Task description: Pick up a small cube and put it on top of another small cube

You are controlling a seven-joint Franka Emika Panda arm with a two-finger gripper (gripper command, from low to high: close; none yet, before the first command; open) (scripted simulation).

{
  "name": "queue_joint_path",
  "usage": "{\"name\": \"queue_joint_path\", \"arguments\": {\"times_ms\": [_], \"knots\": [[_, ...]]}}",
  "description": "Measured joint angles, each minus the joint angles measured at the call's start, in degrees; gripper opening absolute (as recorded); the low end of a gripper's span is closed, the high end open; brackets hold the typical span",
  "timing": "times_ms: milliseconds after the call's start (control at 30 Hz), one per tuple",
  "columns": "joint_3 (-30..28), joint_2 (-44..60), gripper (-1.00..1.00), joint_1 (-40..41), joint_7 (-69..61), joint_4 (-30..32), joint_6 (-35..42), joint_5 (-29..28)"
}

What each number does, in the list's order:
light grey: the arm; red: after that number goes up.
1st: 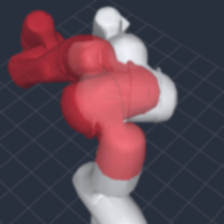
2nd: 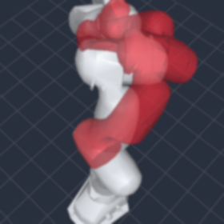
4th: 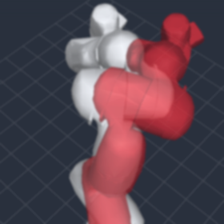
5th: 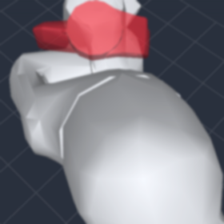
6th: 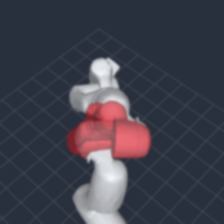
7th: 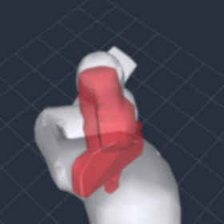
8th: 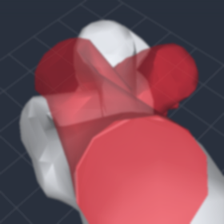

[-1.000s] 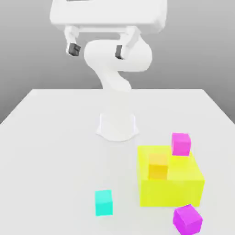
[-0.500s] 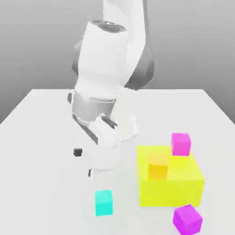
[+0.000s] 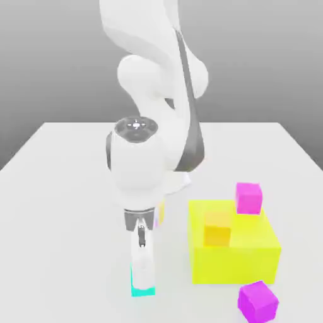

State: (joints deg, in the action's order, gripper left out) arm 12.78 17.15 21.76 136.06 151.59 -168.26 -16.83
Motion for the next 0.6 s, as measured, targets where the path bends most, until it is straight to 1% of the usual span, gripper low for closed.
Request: {"name": "queue_joint_path", "arguments": {"times_ms": [67, 100, 333, 600], "knots": [[-3.0, 2.7, 0.0, -2.5, 1.6, -0.5, -2.0, -2.1], [-3.9, 3.5, -1.0, -3.3, 2.0, -0.7, -2.6, -2.7], [-3.7, 3.4, -1.0, -3.2, 1.9, -0.7, -2.6, -2.5], [4.2, -6.5, -1.0, 2.7, -5.1, 1.6, 4.7, 6.8]]}}
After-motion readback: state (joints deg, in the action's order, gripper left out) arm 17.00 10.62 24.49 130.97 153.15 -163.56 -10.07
